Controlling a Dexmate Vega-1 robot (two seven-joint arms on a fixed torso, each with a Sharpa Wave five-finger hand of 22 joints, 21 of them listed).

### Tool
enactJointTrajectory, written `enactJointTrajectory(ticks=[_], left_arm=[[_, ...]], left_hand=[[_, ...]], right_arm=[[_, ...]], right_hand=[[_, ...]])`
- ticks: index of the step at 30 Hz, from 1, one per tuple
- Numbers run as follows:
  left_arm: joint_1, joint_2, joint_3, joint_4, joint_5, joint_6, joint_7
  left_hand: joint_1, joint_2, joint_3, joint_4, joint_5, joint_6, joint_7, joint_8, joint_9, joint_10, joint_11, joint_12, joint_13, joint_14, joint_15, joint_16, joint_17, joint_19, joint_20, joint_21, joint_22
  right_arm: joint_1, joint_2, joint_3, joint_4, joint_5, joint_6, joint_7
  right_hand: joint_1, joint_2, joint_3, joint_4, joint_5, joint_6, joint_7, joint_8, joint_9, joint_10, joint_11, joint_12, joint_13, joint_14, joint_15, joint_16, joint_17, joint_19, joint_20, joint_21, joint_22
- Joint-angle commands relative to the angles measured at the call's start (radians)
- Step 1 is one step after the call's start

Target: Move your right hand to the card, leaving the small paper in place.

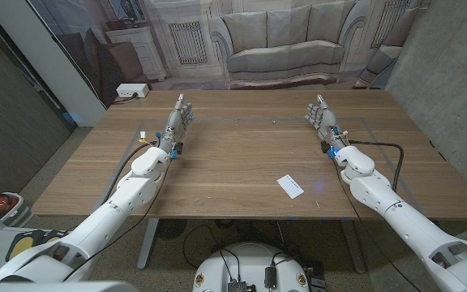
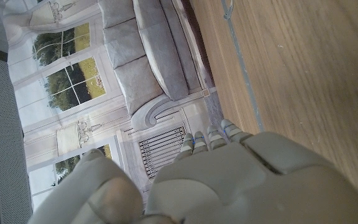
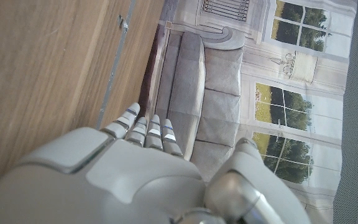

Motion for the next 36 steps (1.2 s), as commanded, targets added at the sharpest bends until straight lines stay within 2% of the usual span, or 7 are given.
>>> enactJointTrajectory(ticks=[1, 12, 16, 22, 27, 33, 36], left_arm=[[0.001, 0.011, 0.003, -0.024, -0.004, 0.041, 0.013], [0.001, 0.011, 0.007, -0.033, -0.014, 0.054, 0.002], [-0.008, 0.007, 0.010, -0.026, -0.023, 0.055, -0.020], [0.002, 0.015, 0.009, -0.058, -0.012, 0.061, 0.004], [0.003, 0.020, 0.007, -0.067, -0.009, 0.063, 0.010], [-0.001, 0.019, 0.007, -0.068, -0.011, 0.064, 0.007], [-0.002, 0.022, 0.008, -0.068, -0.010, 0.067, 0.005]], left_hand=[[0.006, 0.000, 0.000, 0.005, 0.004, -0.008, 0.002, 0.001, 0.001, -0.007, 0.000, 0.002, 0.003, -0.010, 0.005, 0.002, 0.002, -0.011, -0.059, 0.000, 0.003], [0.009, 0.005, 0.000, 0.004, 0.004, -0.007, 0.004, -0.001, 0.001, -0.004, 0.002, 0.002, 0.003, -0.008, 0.008, 0.001, 0.002, -0.012, -0.058, -0.003, 0.004], [0.010, 0.007, 0.000, 0.004, 0.005, -0.007, 0.004, -0.001, 0.001, -0.003, 0.001, 0.001, 0.003, -0.008, 0.007, 0.000, 0.002, -0.012, -0.058, -0.004, 0.004], [0.013, 0.010, 0.001, 0.003, 0.005, -0.006, 0.004, -0.002, 0.001, -0.002, 0.002, 0.000, 0.003, -0.007, 0.009, 0.000, 0.002, -0.015, -0.052, -0.007, 0.004], [0.015, 0.013, 0.001, 0.003, 0.005, -0.006, 0.005, -0.004, 0.001, -0.003, 0.002, -0.001, 0.003, -0.007, 0.010, -0.001, 0.002, -0.017, -0.050, -0.010, 0.004], [0.018, 0.016, 0.002, 0.002, 0.005, -0.003, 0.003, -0.004, 0.002, 0.000, 0.004, -0.001, 0.003, -0.005, 0.009, -0.002, 0.002, -0.020, -0.044, -0.013, 0.004], [0.020, 0.018, 0.002, 0.001, 0.005, 0.000, 0.001, -0.003, 0.002, 0.001, 0.004, -0.002, 0.003, -0.004, 0.010, -0.002, 0.002, -0.021, -0.040, -0.014, 0.004]], right_arm=[[-0.001, 0.007, -0.004, 0.007, -0.002, 0.013, 0.008], [-0.019, 0.001, 0.002, -0.022, 0.003, 0.021, 0.007], [-0.032, -0.002, 0.009, -0.028, 0.011, 0.048, 0.028], [-0.038, -0.006, 0.014, -0.029, 0.029, 0.066, 0.064], [-0.050, -0.015, 0.021, -0.043, 0.030, 0.070, 0.060], [-0.070, -0.021, 0.033, -0.062, 0.035, 0.087, 0.058], [-0.080, -0.026, 0.038, -0.073, 0.032, 0.098, 0.055]], right_hand=[[0.006, 0.000, 0.007, -0.002, 0.006, 0.010, -0.003, 0.005, 0.003, 0.008, 0.001, 0.007, 0.004, 0.008, 0.002, 0.005, 0.004, 0.007, -0.022, 0.003, 0.005], [0.008, 0.002, 0.007, -0.004, 0.005, 0.010, -0.007, 0.005, 0.003, 0.009, -0.003, 0.007, 0.005, 0.009, 0.000, 0.005, 0.004, 0.007, -0.021, -0.002, 0.005], [0.009, 0.003, 0.007, -0.005, 0.005, 0.012, -0.009, 0.006, 0.003, 0.010, -0.003, 0.007, 0.005, 0.009, -0.002, 0.005, 0.004, 0.007, -0.021, -0.003, 0.005], [0.011, 0.005, 0.008, -0.007, 0.005, 0.017, -0.017, 0.007, 0.003, 0.017, -0.005, 0.009, 0.005, 0.015, -0.004, 0.007, 0.003, 0.009, -0.021, -0.006, 0.005], [0.010, 0.009, 0.008, -0.008, 0.003, 0.025, -0.021, 0.009, 0.004, 0.054, -0.024, 0.022, 0.006, 0.053, -0.010, 0.019, 0.006, 0.027, -0.020, -0.008, 0.005], [0.011, 0.013, 0.008, -0.011, 0.001, 0.062, -0.044, 0.021, 0.005, 0.079, -0.022, 0.029, 0.009, 0.093, -0.019, 0.028, 0.008, 0.059, -0.023, -0.007, 0.006], [0.013, 0.017, 0.009, -0.014, 0.000, 0.087, -0.052, 0.029, 0.008, 0.096, -0.031, 0.035, 0.011, 0.118, -0.029, 0.034, 0.010, 0.083, -0.029, -0.003, 0.007]])
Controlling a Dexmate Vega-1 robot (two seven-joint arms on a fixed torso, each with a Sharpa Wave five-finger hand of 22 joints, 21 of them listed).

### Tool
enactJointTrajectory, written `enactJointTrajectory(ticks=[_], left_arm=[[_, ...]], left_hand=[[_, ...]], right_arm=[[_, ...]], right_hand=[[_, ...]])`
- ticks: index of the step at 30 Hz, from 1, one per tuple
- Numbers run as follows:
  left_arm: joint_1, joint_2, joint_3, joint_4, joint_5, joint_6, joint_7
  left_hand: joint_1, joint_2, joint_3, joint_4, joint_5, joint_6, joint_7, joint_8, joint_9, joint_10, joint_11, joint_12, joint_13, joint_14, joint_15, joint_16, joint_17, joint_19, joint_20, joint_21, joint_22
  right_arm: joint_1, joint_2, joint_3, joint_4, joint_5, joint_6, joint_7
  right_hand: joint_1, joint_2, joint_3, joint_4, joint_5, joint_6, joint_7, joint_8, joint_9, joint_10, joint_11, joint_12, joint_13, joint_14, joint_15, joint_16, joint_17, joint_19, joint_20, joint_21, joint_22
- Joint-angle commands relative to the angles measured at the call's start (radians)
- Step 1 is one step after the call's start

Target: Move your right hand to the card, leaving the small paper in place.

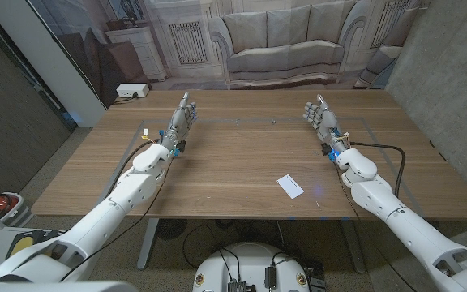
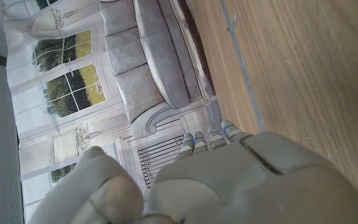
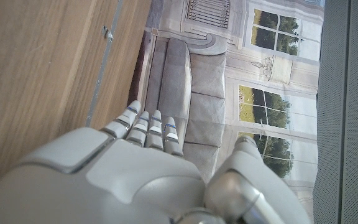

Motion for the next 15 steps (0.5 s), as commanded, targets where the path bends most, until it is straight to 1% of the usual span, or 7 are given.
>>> enactJointTrajectory(ticks=[1, 2, 4, 9, 15], left_arm=[[-0.001, 0.005, -0.001, -0.011, 0.004, 0.008, 0.006], [0.000, 0.006, -0.002, -0.012, 0.003, 0.008, 0.005], [0.003, 0.008, -0.003, -0.017, 0.003, 0.008, 0.007], [0.010, 0.016, -0.005, -0.029, 0.007, 0.005, 0.008], [0.021, 0.018, -0.009, -0.041, 0.006, 0.001, 0.015]], left_hand=[[0.006, 0.006, 0.002, 0.001, 0.005, 0.000, 0.000, -0.003, 0.002, 0.000, 0.004, -0.002, 0.003, 0.002, 0.005, -0.002, 0.002, -0.012, -0.037, -0.002, 0.005], [0.006, 0.007, 0.002, 0.001, 0.005, 0.001, 0.000, -0.003, 0.002, 0.000, 0.004, -0.002, 0.003, 0.002, 0.006, -0.002, 0.002, -0.012, -0.037, -0.002, 0.005], [0.007, 0.007, 0.002, 0.001, 0.005, 0.002, 0.000, -0.003, 0.002, 0.001, 0.005, -0.002, 0.003, 0.002, 0.006, -0.002, 0.002, -0.011, -0.037, -0.003, 0.005], [0.010, 0.010, 0.003, 0.000, 0.005, 0.005, -0.001, -0.003, 0.002, 0.002, 0.003, -0.003, 0.003, 0.004, 0.007, -0.002, 0.003, -0.012, -0.034, -0.005, 0.005], [0.012, 0.013, 0.003, -0.001, 0.005, 0.009, 0.000, -0.002, 0.002, 0.006, 0.003, -0.002, 0.004, 0.008, 0.009, -0.001, 0.003, -0.011, -0.033, -0.006, 0.005]], right_arm=[[-0.048, -0.021, 0.027, -0.049, 0.006, 0.032, 0.001], [-0.050, -0.023, 0.028, -0.053, 0.005, 0.035, 0.001], [-0.056, -0.026, 0.029, -0.060, 0.004, 0.040, 0.002], [-0.068, -0.028, 0.030, -0.074, 0.001, 0.056, 0.007], [-0.080, -0.024, 0.035, -0.079, 0.008, 0.096, 0.033]], right_hand=[[0.004, 0.013, 0.005, -0.010, 0.000, 0.035, -0.006, 0.014, 0.006, 0.028, -0.007, 0.013, 0.006, 0.035, -0.011, 0.012, 0.005, 0.033, -0.026, 0.006, 0.003], [0.004, 0.016, 0.006, -0.010, -0.001, 0.040, -0.009, 0.015, 0.007, 0.036, -0.006, 0.016, 0.007, 0.046, -0.017, 0.014, 0.006, 0.042, -0.026, 0.008, 0.003], [0.005, 0.017, 0.006, -0.011, -0.001, 0.042, -0.010, 0.016, 0.008, 0.041, -0.008, 0.017, 0.008, 0.051, -0.016, 0.015, 0.007, 0.050, -0.024, 0.009, 0.004], [0.009, 0.019, 0.008, -0.014, -0.001, 0.031, -0.019, 0.010, 0.008, 0.040, -0.009, 0.016, 0.008, 0.052, -0.015, 0.013, 0.007, 0.053, -0.022, 0.008, 0.004], [0.020, 0.020, 0.011, -0.023, -0.002, 0.031, -0.025, 0.008, 0.009, 0.036, -0.016, 0.013, 0.009, 0.026, -0.009, -0.003, 0.005, 0.044, -0.018, -0.002, 0.004]])
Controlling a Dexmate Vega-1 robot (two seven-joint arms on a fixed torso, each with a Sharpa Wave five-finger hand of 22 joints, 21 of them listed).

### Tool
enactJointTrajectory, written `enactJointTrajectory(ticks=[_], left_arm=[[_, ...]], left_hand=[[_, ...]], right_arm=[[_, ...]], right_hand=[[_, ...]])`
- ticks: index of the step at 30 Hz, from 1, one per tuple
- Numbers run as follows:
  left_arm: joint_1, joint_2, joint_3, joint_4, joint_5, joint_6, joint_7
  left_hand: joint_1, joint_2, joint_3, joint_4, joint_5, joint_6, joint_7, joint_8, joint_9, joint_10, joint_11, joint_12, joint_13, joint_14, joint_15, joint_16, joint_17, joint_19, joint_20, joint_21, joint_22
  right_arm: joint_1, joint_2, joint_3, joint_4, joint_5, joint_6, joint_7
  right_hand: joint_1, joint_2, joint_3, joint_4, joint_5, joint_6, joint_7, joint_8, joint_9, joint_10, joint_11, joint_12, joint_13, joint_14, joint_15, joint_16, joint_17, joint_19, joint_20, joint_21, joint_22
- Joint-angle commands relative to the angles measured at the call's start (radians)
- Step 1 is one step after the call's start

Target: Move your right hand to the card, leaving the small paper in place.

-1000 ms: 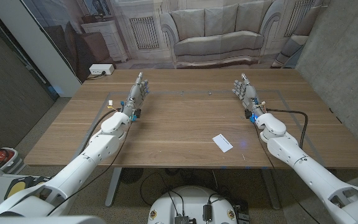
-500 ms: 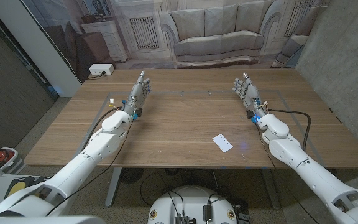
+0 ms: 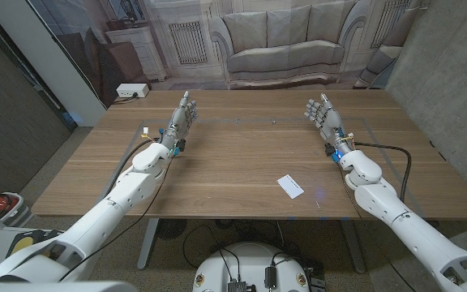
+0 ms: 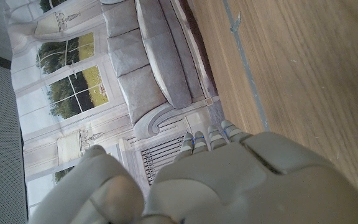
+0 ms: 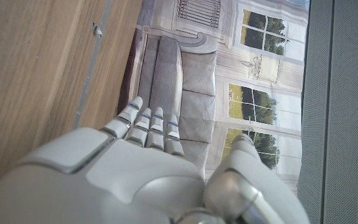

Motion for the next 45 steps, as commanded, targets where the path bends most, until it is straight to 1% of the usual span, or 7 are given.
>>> enactJointTrajectory(ticks=[1, 7, 9, 15, 22, 34, 45], left_arm=[[0.016, 0.008, -0.006, -0.022, 0.004, -0.005, 0.010], [0.017, 0.015, -0.003, -0.033, 0.006, 0.006, 0.010], [0.016, 0.014, -0.001, -0.034, 0.005, 0.008, 0.008], [0.015, 0.013, 0.002, -0.036, 0.001, 0.013, 0.002], [0.015, 0.000, 0.006, -0.022, -0.014, 0.006, -0.019], [0.046, 0.017, -0.001, -0.063, -0.018, 0.017, -0.001], [0.069, 0.026, -0.006, -0.084, -0.024, 0.015, 0.001]], left_hand=[[0.005, 0.005, 0.003, -0.001, 0.005, 0.006, 0.004, -0.002, 0.002, 0.008, 0.004, -0.002, 0.004, 0.003, 0.004, -0.001, 0.003, -0.010, -0.033, -0.002, 0.005], [0.008, 0.008, 0.004, -0.002, 0.005, 0.013, 0.005, -0.001, 0.002, 0.010, 0.007, -0.002, 0.004, 0.005, 0.005, -0.001, 0.003, -0.007, -0.033, -0.003, 0.005], [0.009, 0.009, 0.004, -0.003, 0.005, 0.014, 0.005, -0.001, 0.003, 0.013, 0.006, -0.001, 0.004, 0.006, 0.005, -0.001, 0.003, -0.007, -0.033, -0.003, 0.005], [0.012, 0.012, 0.004, -0.004, 0.004, 0.020, 0.006, 0.000, 0.003, 0.020, 0.004, 0.000, 0.004, 0.011, 0.005, 0.000, 0.003, -0.004, -0.032, -0.004, 0.006], [0.017, 0.016, 0.004, -0.006, 0.003, 0.030, 0.006, 0.001, 0.003, 0.029, 0.007, 0.001, 0.004, 0.022, 0.006, 0.002, 0.003, 0.005, -0.031, -0.004, 0.006], [0.021, 0.020, 0.004, -0.007, 0.002, 0.035, 0.005, 0.000, 0.003, 0.035, 0.008, 0.001, 0.004, 0.026, 0.006, 0.001, 0.003, 0.007, -0.030, -0.006, 0.006], [0.024, 0.022, 0.003, -0.008, 0.001, 0.039, 0.007, -0.001, 0.003, 0.040, 0.009, 0.001, 0.004, 0.029, 0.008, 0.000, 0.003, 0.010, -0.030, -0.008, 0.006]], right_arm=[[-0.031, -0.004, 0.011, -0.028, 0.002, 0.057, 0.027], [-0.050, -0.022, 0.019, -0.056, 0.001, 0.061, 0.029], [-0.055, -0.025, 0.021, -0.059, 0.005, 0.066, 0.034], [-0.068, -0.037, 0.027, -0.072, 0.008, 0.075, 0.047], [-0.082, -0.052, 0.032, -0.101, 0.000, 0.071, 0.038], [-0.136, -0.097, 0.055, -0.166, -0.020, 0.082, 0.023], [-0.164, -0.116, 0.067, -0.198, -0.027, 0.098, 0.027]], right_hand=[[0.012, 0.002, 0.002, -0.009, -0.003, 0.002, -0.013, 0.001, 0.002, 0.004, -0.008, 0.005, 0.004, -0.014, 0.004, -0.009, 0.000, -0.001, -0.015, -0.008, 0.004], [0.016, 0.002, 0.003, -0.012, -0.003, 0.003, -0.018, 0.000, 0.002, 0.002, -0.009, 0.004, 0.004, -0.017, 0.001, -0.012, -0.001, 0.000, -0.015, -0.010, 0.004], [0.018, 0.002, 0.003, -0.014, -0.003, -0.001, -0.019, -0.002, 0.001, 0.001, -0.018, 0.002, 0.004, -0.016, 0.002, -0.013, -0.002, 0.000, -0.015, -0.012, 0.004], [0.019, 0.001, 0.003, -0.016, -0.004, -0.002, -0.022, -0.004, 0.001, 0.005, -0.017, 0.003, 0.003, -0.015, 0.001, -0.014, -0.002, 0.001, -0.014, -0.014, 0.004], [0.022, 0.002, 0.004, -0.019, -0.004, 0.008, -0.024, -0.001, 0.001, 0.011, -0.021, 0.004, 0.003, -0.013, -0.001, -0.015, -0.003, 0.002, -0.014, -0.016, 0.004], [0.027, 0.005, 0.006, -0.024, -0.004, 0.026, -0.034, 0.002, -0.001, 0.025, -0.040, 0.007, 0.001, -0.008, -0.003, -0.016, -0.003, 0.004, -0.014, -0.022, 0.005], [0.028, 0.005, 0.006, -0.025, -0.005, 0.034, -0.035, 0.003, -0.001, 0.028, -0.040, 0.006, 0.001, -0.007, 0.000, -0.017, -0.003, 0.006, -0.015, -0.024, 0.005]])
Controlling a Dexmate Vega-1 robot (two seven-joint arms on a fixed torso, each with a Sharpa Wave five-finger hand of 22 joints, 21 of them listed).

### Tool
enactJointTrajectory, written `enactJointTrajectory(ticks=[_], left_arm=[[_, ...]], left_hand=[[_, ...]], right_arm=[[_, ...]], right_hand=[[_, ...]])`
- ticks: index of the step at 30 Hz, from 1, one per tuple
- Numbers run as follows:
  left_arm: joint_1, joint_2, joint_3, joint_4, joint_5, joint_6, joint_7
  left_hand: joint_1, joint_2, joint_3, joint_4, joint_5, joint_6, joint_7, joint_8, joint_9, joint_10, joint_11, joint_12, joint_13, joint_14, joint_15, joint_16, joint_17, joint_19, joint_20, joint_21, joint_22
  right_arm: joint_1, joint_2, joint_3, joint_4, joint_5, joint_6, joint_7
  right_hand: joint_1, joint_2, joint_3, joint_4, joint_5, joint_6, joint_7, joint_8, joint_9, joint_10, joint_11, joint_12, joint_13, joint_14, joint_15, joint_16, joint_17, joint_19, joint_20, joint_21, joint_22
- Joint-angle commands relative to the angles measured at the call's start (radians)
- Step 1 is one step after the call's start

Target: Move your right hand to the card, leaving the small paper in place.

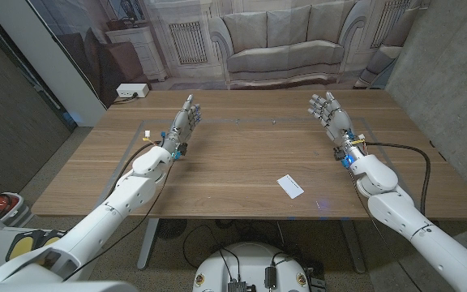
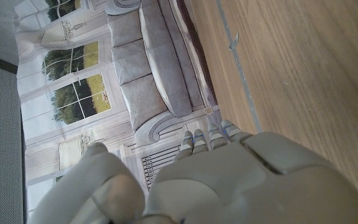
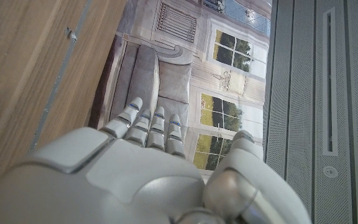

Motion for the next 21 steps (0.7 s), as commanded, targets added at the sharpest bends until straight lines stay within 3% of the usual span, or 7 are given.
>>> enactJointTrajectory(ticks=[1, 8, 21], left_arm=[[0.025, 0.007, -0.007, -0.022, -0.009, -0.001, 0.008], [0.036, 0.012, -0.011, -0.030, -0.008, -0.005, 0.016], [0.057, 0.013, -0.021, -0.037, -0.019, -0.019, 0.016]], left_hand=[[0.006, 0.005, -0.002, -0.004, 0.001, 0.007, 0.000, -0.001, 0.003, 0.003, 0.001, 0.001, 0.004, 0.006, 0.002, 0.000, 0.003, 0.003, -0.029, -0.001, 0.001], [0.008, 0.006, -0.002, -0.005, 0.000, 0.010, 0.001, -0.001, 0.004, 0.004, 0.001, -0.001, 0.004, 0.008, 0.002, 0.000, 0.003, 0.007, -0.030, -0.002, 0.001], [0.010, 0.008, -0.004, -0.005, -0.002, 0.016, -0.001, -0.002, 0.004, 0.010, 0.002, -0.001, 0.004, 0.013, 0.002, 0.000, 0.003, 0.010, -0.029, -0.004, 0.001]], right_arm=[[-0.043, -0.029, 0.019, -0.050, -0.009, 0.016, -0.002], [-0.067, -0.032, 0.029, -0.065, -0.009, 0.039, -0.003], [-0.102, -0.054, 0.033, -0.106, -0.035, 0.080, 0.023]], right_hand=[[0.003, 0.007, 0.003, -0.003, -0.005, 0.013, 0.001, 0.003, 0.001, 0.004, -0.009, 0.006, 0.001, 0.004, -0.004, -0.002, -0.001, 0.006, -0.014, -0.004, 0.005], [0.004, 0.007, 0.003, -0.005, -0.005, 0.021, -0.001, 0.004, 0.001, 0.004, -0.019, 0.005, 0.001, 0.002, -0.008, -0.004, -0.001, 0.006, -0.017, -0.007, 0.005], [0.007, 0.009, 0.004, -0.009, -0.005, 0.024, -0.001, 0.001, 0.000, 0.008, -0.014, 0.004, 0.000, 0.006, -0.010, -0.005, -0.001, 0.012, -0.021, -0.009, 0.005]])
